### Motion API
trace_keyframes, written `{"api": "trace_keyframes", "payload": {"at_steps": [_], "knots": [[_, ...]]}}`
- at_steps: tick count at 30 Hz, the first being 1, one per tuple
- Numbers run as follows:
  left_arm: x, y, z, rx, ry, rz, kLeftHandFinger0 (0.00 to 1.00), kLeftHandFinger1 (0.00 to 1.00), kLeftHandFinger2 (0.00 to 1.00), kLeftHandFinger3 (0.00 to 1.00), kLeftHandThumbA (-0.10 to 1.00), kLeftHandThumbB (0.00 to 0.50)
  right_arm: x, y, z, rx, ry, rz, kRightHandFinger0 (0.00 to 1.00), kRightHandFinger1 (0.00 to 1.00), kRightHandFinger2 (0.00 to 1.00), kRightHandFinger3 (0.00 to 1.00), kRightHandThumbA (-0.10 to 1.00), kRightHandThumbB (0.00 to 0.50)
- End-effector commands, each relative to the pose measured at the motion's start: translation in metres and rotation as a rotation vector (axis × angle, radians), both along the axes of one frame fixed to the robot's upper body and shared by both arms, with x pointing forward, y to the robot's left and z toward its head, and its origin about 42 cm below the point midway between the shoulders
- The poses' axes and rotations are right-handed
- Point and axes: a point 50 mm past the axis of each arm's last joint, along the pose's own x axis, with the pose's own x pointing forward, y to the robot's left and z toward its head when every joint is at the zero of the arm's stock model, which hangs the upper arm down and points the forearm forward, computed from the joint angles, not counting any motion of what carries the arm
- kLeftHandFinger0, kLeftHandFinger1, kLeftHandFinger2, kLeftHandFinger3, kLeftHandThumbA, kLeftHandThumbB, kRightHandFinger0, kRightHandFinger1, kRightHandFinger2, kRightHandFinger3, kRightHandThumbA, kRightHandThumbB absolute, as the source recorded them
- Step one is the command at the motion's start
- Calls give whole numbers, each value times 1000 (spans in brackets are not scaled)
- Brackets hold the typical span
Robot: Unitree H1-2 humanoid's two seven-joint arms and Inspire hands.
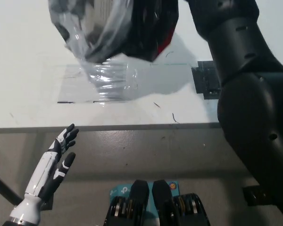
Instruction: Use the right hand to pick up a small rectangular container and put it into a plastic bag and lift the bag
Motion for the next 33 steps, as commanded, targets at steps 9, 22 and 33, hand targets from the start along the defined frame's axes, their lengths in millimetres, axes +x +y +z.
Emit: {"api": "trace_keyframes", "payload": {"at_steps": [9, 22, 33], "knots": [[-5, -4, 6, 32, -29, -39, 987, 1000, 1000, 1000, 865, 225, -41, 24, 111, 374, -64, 43, 0, 258, 755, 1000, -84, 57], [-7, -6, 4, 34, -15, -58, 957, 1000, 1000, 1000, 773, 228, -54, 52, 120, 333, -37, 63, 0, 235, 737, 1000, -95, 37], [-6, -9, 5, 42, -2, -84, 928, 1000, 1000, 1000, 717, 208, -30, 76, 28, 231, 129, 24, 0, 73, 587, 1000, -100, 58]]}}
